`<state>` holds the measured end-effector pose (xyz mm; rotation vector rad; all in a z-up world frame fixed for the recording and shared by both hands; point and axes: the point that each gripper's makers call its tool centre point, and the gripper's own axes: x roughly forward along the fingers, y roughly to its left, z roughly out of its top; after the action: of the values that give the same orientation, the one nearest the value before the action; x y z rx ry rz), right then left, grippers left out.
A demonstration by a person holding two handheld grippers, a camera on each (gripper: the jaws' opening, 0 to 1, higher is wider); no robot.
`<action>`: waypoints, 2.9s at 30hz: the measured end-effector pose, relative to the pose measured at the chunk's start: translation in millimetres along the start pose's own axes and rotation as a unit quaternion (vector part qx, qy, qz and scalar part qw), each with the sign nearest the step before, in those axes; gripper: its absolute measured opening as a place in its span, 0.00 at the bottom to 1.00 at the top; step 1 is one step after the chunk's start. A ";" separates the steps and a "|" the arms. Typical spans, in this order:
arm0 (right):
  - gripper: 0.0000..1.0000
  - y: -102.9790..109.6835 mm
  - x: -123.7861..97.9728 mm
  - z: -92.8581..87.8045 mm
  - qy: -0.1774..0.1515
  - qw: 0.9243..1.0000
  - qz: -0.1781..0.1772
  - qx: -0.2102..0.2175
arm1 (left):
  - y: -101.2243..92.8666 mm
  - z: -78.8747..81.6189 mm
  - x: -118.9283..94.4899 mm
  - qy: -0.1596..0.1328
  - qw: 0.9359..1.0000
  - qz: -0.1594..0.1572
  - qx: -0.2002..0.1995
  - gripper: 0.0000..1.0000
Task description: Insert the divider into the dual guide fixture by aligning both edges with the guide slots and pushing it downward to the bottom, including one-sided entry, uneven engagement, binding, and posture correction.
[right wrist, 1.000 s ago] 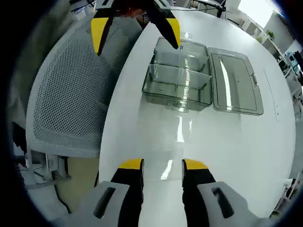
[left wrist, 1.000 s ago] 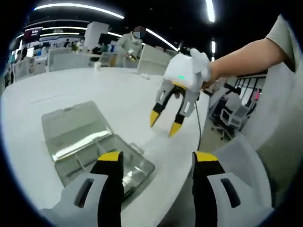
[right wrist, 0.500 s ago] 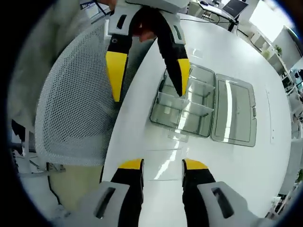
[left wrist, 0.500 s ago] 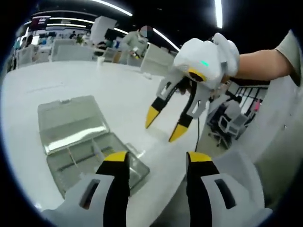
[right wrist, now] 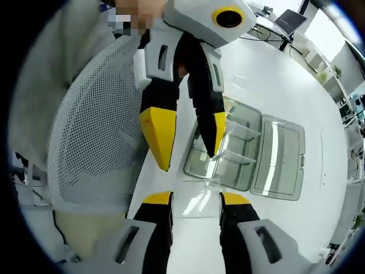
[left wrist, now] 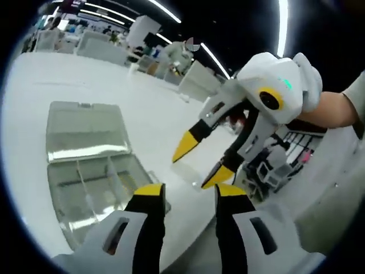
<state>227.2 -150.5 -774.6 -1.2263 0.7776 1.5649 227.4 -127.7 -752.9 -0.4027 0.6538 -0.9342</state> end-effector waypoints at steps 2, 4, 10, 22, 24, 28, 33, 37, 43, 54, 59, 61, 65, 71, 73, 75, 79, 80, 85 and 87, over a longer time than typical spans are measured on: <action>0.27 -0.3 -0.3 3.9 -0.003 1.000 -0.002 -0.002 | 0.7 0.1 -1.1 -0.004 1.000 0.001 -0.010 0.30; 0.27 0.3 -0.9 7.9 -0.006 1.000 -0.002 -0.003 | 2.6 -0.2 -2.7 -0.006 1.000 0.003 -0.020 0.29; 0.27 0.3 -1.3 17.0 -0.013 1.000 -0.005 -0.009 | 4.2 1.0 -6.7 -0.018 0.998 0.002 -0.059 0.24; 0.27 1.8 -2.1 28.4 -0.021 1.000 -0.012 -0.008 | 10.1 -4.2 -9.7 -0.031 0.991 0.005 -0.134 0.13; 0.27 2.4 -2.2 29.8 -0.021 1.000 -0.014 -0.010 | 9.2 -4.3 -9.4 -0.031 0.990 0.005 -0.138 0.13; 0.27 2.6 -1.9 32.2 -0.021 1.000 -0.016 -0.013 | 8.3 -4.0 -7.7 -0.031 0.988 0.004 -0.148 0.12; 0.27 1.5 -2.3 34.2 -0.023 0.999 -0.020 -0.012 | 7.8 -3.6 -6.6 -0.031 0.987 0.004 -0.159 0.11; 0.27 1.8 -2.7 35.1 -0.024 0.999 -0.021 -0.011 | 7.8 -4.6 -6.2 -0.030 0.986 0.005 -0.166 0.09; 0.27 2.0 -2.9 35.4 -0.023 0.999 -0.025 -0.012 | 8.0 -5.9 -4.9 -0.030 0.981 0.005 -0.190 0.05; 0.27 4.7 -3.0 36.9 -0.021 0.999 -0.030 -0.010 | 7.1 -10.2 -1.2 -0.025 0.975 0.007 -0.220 0.03; 0.27 5.6 -2.9 36.4 -0.023 0.999 -0.031 -0.007 | 7.7 -9.9 0.5 -0.027 0.970 0.005 -0.243 0.02; 0.27 6.3 -2.7 37.0 -0.024 0.999 -0.031 -0.006 | 7.5 -9.8 0.5 -0.026 0.968 0.004 -0.249 0.02; 0.27 7.1 -2.4 38.7 -0.025 0.999 -0.032 -0.004 | 8.4 -10.4 -0.2 -0.024 0.963 0.003 -0.268 0.00; 0.27 9.3 -0.5 39.5 -0.027 0.999 -0.032 -0.005 | 7.8 -12.7 -0.7 -0.021 0.960 0.000 -0.280 0.00; 0.27 8.8 -0.1 40.5 -0.029 0.999 -0.034 -0.005 | 8.2 -12.6 -1.9 -0.022 0.959 0.000 -0.282 0.00; 0.28 8.8 0.2 41.3 -0.028 0.999 -0.035 -0.010 | 8.7 -13.0 -2.2 -0.021 0.958 0.000 -0.285 0.00; 0.25 6.2 -0.1 41.5 -0.029 0.999 -0.040 -0.016 | 5.9 -13.0 -2.8 -0.014 0.962 -0.003 -0.272 0.00; 0.25 5.4 -0.5 42.3 -0.032 0.999 -0.041 -0.015 | 6.8 -13.0 -3.2 -0.015 0.962 -0.002 -0.273 0.00; 0.27 -0.6 -6.5 43.2 -0.051 0.997 -0.049 0.007 | 11.1 -9.3 -7.1 -0.018 0.964 0.000 -0.265 0.00; 0.27 -2.4 -9.5 41.5 -0.058 0.997 -0.048 0.017 | 12.2 -8.7 -8.7 -0.015 0.967 -0.002 -0.256 0.00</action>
<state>215.8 -115.3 -753.3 -1.1212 0.6585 1.5234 225.2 -114.2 -763.5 -0.8755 0.8663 -0.7523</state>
